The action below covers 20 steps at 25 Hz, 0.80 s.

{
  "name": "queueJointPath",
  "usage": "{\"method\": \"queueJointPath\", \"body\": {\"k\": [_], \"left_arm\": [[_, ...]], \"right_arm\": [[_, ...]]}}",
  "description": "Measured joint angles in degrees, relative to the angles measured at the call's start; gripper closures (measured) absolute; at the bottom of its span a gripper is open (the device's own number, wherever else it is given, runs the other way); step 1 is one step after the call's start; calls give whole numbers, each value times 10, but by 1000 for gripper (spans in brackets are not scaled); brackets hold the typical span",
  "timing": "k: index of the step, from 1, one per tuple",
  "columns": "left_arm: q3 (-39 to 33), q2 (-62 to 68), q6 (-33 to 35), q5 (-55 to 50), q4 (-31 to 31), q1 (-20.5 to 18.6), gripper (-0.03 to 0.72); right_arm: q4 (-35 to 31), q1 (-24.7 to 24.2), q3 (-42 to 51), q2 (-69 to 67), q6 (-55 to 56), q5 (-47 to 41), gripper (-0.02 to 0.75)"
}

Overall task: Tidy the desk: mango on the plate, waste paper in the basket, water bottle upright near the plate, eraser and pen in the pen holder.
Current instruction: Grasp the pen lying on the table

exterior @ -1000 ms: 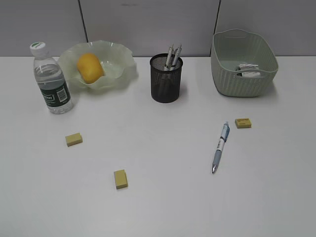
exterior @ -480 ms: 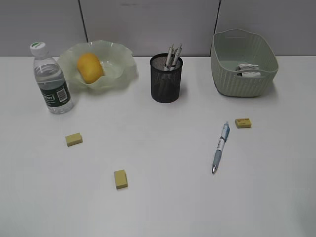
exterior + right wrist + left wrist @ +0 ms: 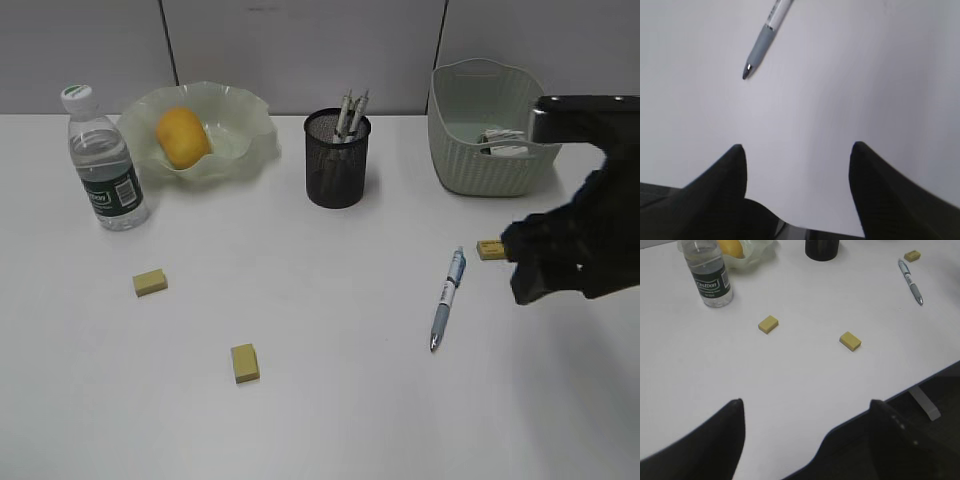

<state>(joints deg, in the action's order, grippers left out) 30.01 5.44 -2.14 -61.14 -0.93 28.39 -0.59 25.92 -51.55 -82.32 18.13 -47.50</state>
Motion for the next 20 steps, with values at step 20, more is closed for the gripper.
{"method": "queueJointPath", "body": {"k": [20], "left_arm": [[0,-21,0,-1,1,-168,113]], "right_arm": [[-12,-19,-162,-306,152,52,244]]}}
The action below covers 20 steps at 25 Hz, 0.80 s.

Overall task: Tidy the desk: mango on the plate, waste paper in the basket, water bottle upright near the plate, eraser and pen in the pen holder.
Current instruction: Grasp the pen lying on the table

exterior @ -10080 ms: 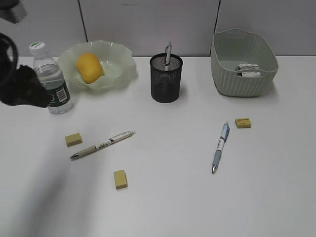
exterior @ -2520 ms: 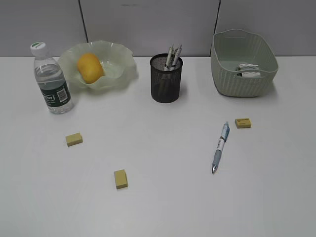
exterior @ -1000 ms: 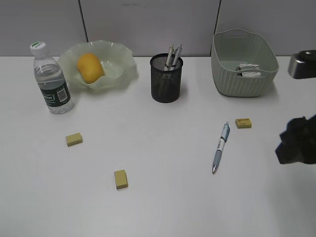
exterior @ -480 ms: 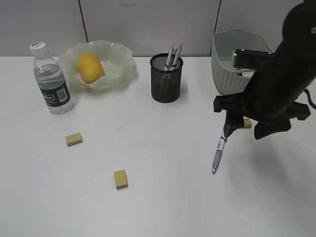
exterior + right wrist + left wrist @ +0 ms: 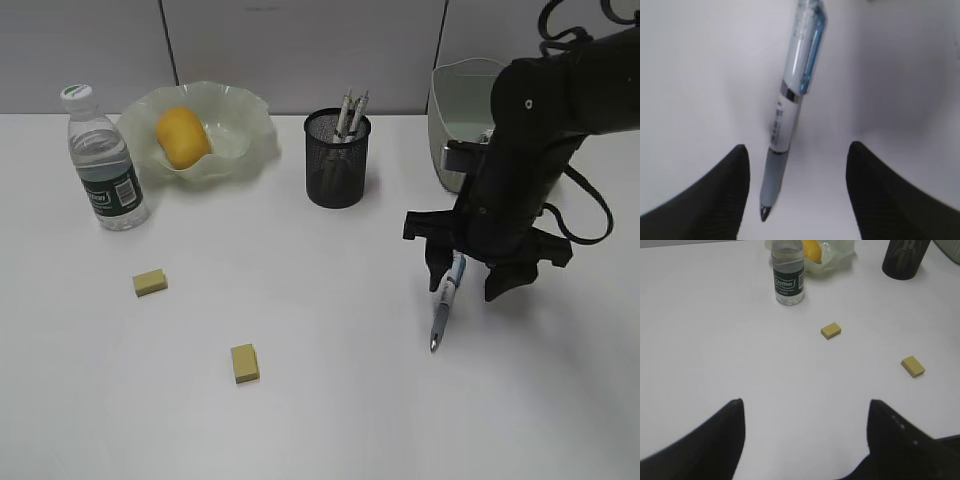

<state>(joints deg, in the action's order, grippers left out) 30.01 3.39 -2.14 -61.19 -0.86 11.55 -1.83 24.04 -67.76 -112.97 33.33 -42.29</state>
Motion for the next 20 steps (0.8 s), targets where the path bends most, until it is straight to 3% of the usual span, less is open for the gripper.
{"method": "queueJointPath", "body": {"k": [6,20], "left_arm": [[0,0,0,0,0,-6,113],[0,0,0,0,1,-6,113]], "right_arm": [[-4,-22,-6,-29,3,12,302],[-49,-24,-41,-75,-6,16,311]]}}
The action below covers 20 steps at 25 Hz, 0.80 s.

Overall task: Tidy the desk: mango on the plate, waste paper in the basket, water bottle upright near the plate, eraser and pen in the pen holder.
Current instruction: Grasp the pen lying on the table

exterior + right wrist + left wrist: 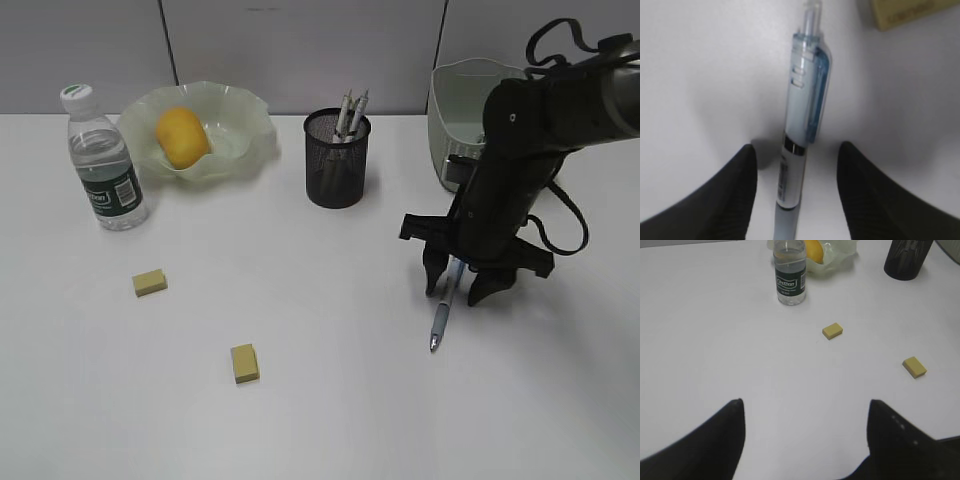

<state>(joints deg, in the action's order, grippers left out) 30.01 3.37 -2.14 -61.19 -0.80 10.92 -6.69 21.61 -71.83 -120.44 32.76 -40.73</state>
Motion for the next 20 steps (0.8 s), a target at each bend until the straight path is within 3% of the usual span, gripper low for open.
{"method": "queueJointPath", "body": {"k": [3,9,20], "left_arm": [[0,0,0,0,0,0,113],[0,0,0,0,0,0,131],[0,-3,0,0,0,0,151]], "right_arm": [[-2,0,-4,-3,-1,-6,353],[-7,0,-4,-4,-1,-8,605],[-31,0,-72,-9,-122,-69,619]]}}
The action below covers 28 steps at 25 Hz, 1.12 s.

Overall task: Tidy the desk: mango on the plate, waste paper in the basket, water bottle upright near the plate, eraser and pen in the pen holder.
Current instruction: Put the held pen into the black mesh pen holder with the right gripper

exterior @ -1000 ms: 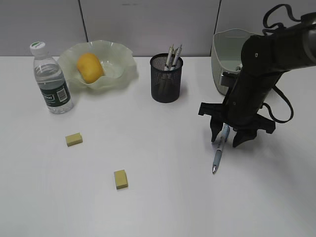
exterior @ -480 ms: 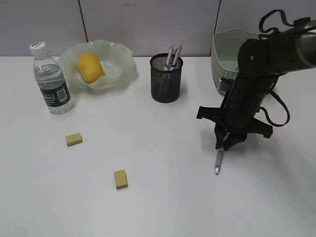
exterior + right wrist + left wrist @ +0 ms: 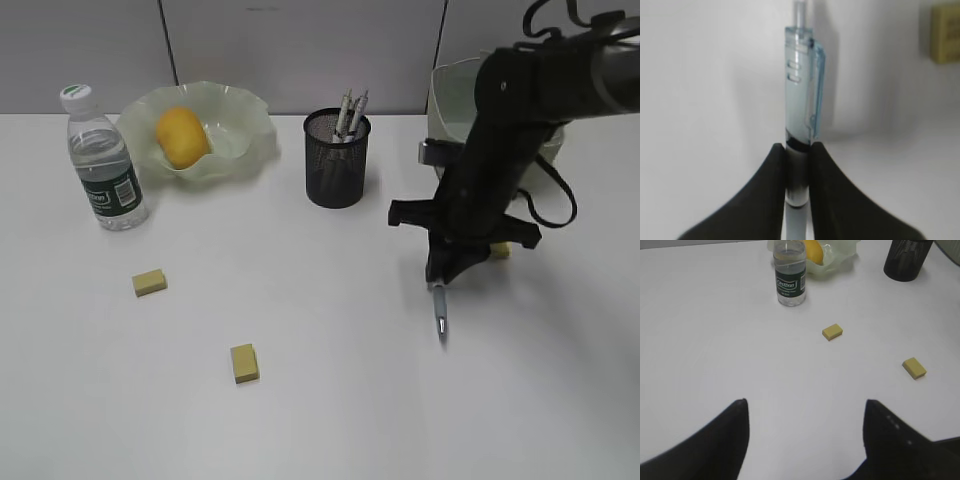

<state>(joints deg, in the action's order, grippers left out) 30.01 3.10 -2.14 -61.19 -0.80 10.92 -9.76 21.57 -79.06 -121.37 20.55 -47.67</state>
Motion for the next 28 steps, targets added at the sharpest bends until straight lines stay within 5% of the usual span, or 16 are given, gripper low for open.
{"method": "queueJointPath", "body": {"k": [12,22,28], "left_arm": [[0,0,0,0,0,0,155],[0,0,0,0,0,0,157],[0,0,0,0,0,0,166]], "right_arm": [[-5,1,-199,68,-81,99,619],[-9,54,-213,64,-185,335,619],[-9,59,-214,21,-206,372,621]]}}
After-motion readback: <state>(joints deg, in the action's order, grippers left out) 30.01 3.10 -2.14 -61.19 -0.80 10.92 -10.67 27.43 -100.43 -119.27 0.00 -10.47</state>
